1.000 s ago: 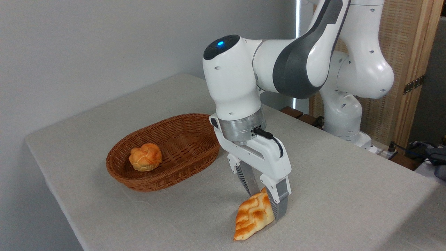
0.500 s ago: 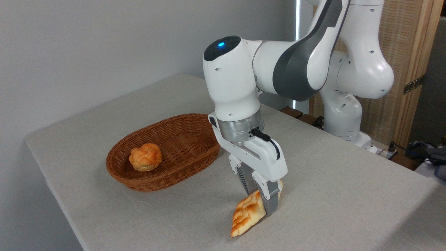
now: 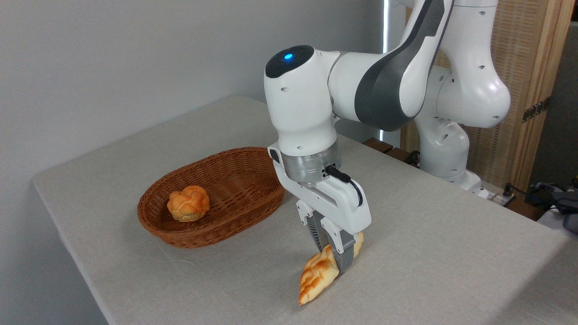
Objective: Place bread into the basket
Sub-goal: 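Lift the braided loaf and carry it over the wicker basket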
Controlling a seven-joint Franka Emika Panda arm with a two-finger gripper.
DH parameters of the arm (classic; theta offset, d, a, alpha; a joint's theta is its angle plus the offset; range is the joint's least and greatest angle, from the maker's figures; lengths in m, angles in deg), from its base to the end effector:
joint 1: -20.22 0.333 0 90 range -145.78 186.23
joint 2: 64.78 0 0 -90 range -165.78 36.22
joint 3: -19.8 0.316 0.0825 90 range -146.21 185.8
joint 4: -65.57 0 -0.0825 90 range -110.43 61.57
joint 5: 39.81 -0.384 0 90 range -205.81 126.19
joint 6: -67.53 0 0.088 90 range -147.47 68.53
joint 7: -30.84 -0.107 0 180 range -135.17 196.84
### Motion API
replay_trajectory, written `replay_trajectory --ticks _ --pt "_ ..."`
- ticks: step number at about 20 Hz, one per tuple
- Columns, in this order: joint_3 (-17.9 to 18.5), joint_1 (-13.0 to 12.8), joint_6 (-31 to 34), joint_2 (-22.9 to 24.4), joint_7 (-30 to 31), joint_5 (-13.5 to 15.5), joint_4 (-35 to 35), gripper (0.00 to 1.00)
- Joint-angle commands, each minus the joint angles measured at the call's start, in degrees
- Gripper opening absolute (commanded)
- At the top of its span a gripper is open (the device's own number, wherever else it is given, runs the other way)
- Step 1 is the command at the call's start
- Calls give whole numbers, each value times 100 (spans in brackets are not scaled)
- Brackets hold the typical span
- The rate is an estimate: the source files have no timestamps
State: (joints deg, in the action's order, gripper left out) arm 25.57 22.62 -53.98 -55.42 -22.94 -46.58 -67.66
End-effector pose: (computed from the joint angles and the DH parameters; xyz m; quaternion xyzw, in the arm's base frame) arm 0.4729 0.0738 0.4019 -0.9076 0.4172 0.0391 0.0250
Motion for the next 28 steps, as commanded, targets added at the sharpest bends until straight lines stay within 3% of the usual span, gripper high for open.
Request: replay_trajectory --ticks 1,3,5,7,10,13,18,20,22,24,25,27,28 --pt "64 -99 -50 162 -90 456 85 36" --pt "46 -265 580 180 -46 772 497 36" --pt "108 -695 1153 128 155 932 876 36" --pt "108 -750 1278 145 524 1002 1026 36" --pt "99 -873 1620 136 841 1423 1386 36" --pt "29 -943 1709 136 1552 1696 1580 38" --pt "11 -1557 1683 40 2616 1837 1598 45" --pt "-15 -1830 1665 -39 2696 1811 1598 47" --pt "-15 -2216 1613 -188 2705 1671 1598 55" --pt "-15 -2428 1368 -416 2819 1627 1598 56" --pt "-15 -2481 1218 -487 2968 1627 1598 62" --pt "-15 -2534 1138 -567 3197 1540 1589 91" --pt "-15 -2534 1147 -567 3215 1417 1589 100"
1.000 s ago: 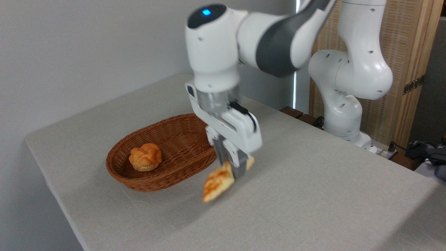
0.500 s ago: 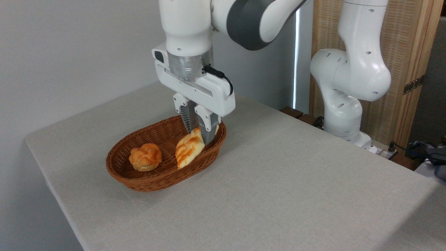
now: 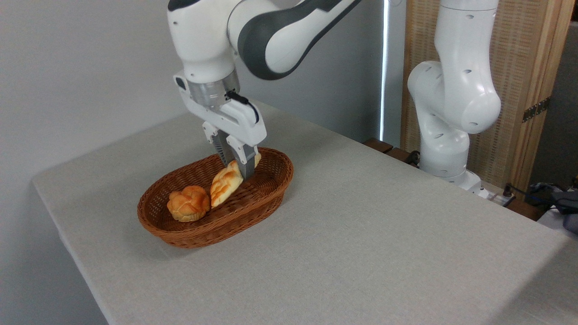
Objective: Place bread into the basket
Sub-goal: 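Lower the loaf into the basket beside the bun and open the gripper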
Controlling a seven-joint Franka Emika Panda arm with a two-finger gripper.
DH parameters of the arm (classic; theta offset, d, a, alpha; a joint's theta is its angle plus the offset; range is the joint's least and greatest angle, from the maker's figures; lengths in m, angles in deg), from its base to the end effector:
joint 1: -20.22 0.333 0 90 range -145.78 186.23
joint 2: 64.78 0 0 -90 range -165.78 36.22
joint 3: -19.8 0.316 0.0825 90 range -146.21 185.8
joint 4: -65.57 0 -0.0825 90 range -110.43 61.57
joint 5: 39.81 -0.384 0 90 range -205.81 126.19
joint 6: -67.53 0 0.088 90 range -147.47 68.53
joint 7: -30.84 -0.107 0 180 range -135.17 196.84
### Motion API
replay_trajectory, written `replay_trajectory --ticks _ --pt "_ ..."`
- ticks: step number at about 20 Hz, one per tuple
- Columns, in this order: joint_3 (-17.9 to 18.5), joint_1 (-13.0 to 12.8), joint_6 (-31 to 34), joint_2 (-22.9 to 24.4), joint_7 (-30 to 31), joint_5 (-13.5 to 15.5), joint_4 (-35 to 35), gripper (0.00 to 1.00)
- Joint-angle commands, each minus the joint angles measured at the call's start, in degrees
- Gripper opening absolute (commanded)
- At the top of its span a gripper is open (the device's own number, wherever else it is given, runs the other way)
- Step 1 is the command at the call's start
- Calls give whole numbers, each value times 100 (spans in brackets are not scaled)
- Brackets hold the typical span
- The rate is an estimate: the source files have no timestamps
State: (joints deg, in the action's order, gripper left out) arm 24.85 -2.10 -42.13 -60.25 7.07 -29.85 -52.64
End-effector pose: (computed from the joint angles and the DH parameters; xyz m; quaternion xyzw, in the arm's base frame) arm 0.4958 -0.1662 0.4639 0.9433 -0.3191 -0.0304 0.0860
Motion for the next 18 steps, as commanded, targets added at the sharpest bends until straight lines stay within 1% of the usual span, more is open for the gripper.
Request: replay_trajectory --ticks 1,5,9,11,13,16,18 --pt "57 -70 -38 -93 214 -319 87 100" --pt "49 -79 23 -93 144 -328 52 100" --pt "49 -88 32 -85 232 -276 61 100" --pt "49 -175 32 -93 415 -258 61 100" --pt "49 -176 24 -93 636 -267 70 100" --pt "66 -158 58 -41 628 -328 175 100" --pt "110 -123 460 -23 575 -337 533 100"
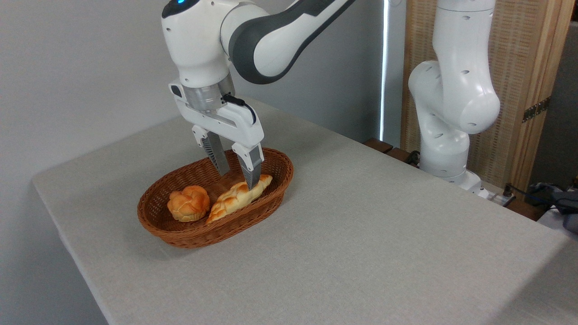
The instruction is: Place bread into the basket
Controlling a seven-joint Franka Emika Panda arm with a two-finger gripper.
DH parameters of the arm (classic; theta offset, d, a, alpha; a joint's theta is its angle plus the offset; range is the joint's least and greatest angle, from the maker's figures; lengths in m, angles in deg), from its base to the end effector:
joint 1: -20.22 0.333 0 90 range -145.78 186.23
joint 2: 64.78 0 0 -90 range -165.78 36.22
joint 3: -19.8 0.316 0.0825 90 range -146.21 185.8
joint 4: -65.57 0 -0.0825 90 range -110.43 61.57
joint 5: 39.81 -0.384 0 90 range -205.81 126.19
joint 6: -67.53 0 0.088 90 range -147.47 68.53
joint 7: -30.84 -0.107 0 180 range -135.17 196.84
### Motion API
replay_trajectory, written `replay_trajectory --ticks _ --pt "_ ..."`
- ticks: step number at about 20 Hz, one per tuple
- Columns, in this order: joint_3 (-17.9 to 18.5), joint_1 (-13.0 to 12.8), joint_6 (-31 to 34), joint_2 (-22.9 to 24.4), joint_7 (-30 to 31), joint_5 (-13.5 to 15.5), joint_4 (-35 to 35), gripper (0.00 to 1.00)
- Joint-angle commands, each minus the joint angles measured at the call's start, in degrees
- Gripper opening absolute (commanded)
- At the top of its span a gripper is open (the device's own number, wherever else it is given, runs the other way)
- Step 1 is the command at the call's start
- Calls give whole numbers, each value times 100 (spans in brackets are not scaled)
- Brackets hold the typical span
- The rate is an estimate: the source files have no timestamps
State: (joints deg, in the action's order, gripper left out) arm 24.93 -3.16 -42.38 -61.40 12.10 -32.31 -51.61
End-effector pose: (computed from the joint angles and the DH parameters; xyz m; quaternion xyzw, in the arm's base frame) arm 0.4999 -0.1739 0.4616 0.9533 -0.2934 -0.0338 0.0635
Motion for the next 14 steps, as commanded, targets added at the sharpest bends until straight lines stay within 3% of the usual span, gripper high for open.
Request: replay_trajectory --ticks 1,3,5,7,9,12,14 --pt "111 0 696 93 37 -99 668 100" --pt "128 9 883 84 -68 -108 1020 100" --pt "128 175 901 84 -200 -125 1354 100" --pt "128 228 901 84 -411 -344 1662 100" --pt "128 412 901 49 -849 -669 1847 100" --pt "128 816 988 31 -1272 -671 1970 100" --pt "128 940 1382 -126 -1404 -697 2154 100"
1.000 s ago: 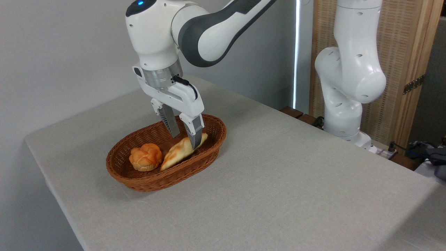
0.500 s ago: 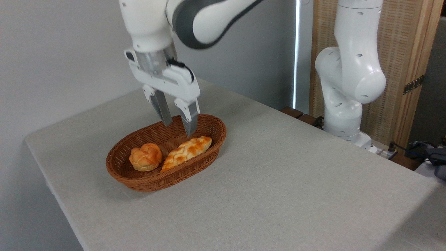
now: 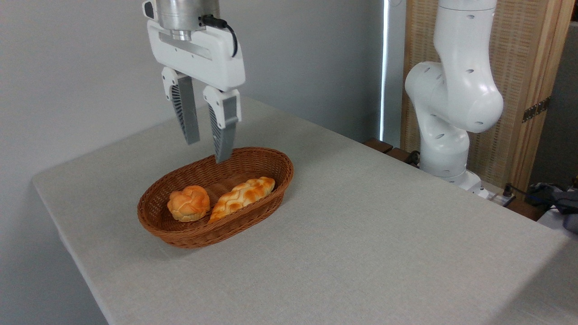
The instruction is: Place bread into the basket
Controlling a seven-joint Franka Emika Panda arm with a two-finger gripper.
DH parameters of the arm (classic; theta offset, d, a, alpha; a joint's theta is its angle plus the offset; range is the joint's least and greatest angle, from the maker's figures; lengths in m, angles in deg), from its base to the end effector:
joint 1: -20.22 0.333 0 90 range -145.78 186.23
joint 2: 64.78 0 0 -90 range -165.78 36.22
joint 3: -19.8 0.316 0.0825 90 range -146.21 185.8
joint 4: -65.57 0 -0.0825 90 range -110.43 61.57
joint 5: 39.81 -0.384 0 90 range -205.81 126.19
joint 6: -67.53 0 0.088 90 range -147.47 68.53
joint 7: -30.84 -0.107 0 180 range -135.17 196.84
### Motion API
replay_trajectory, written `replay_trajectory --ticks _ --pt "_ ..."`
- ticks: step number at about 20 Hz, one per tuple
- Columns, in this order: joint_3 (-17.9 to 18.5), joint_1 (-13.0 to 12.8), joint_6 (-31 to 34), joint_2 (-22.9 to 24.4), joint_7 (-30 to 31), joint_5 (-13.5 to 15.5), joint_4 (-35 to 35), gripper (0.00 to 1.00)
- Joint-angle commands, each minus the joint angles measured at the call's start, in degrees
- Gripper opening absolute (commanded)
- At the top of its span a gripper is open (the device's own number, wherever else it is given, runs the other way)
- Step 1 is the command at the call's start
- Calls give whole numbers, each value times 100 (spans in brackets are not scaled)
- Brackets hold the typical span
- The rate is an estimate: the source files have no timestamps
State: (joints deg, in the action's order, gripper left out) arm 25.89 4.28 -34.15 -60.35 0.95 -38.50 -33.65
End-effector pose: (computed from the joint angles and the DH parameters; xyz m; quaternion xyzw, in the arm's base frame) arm 0.5397 -0.0936 0.6087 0.9393 -0.3376 0.0616 0.0048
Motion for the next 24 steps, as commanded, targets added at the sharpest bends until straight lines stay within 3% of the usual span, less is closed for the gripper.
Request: replay_trajectory --ticks 1,4,8,12,13,16,24 --pt "32 206 640 -294 -316 -87 420 100" --pt "32 224 719 -365 -325 -105 482 100" --pt "-47 522 719 -452 -316 -44 535 100" --pt "-214 601 877 -391 -360 -87 535 100" --pt "-231 689 886 -391 -360 -87 535 100" --pt "-810 1312 886 -338 -360 -87 535 100" --pt "-803 1313 922 -198 -395 -114 438 100"
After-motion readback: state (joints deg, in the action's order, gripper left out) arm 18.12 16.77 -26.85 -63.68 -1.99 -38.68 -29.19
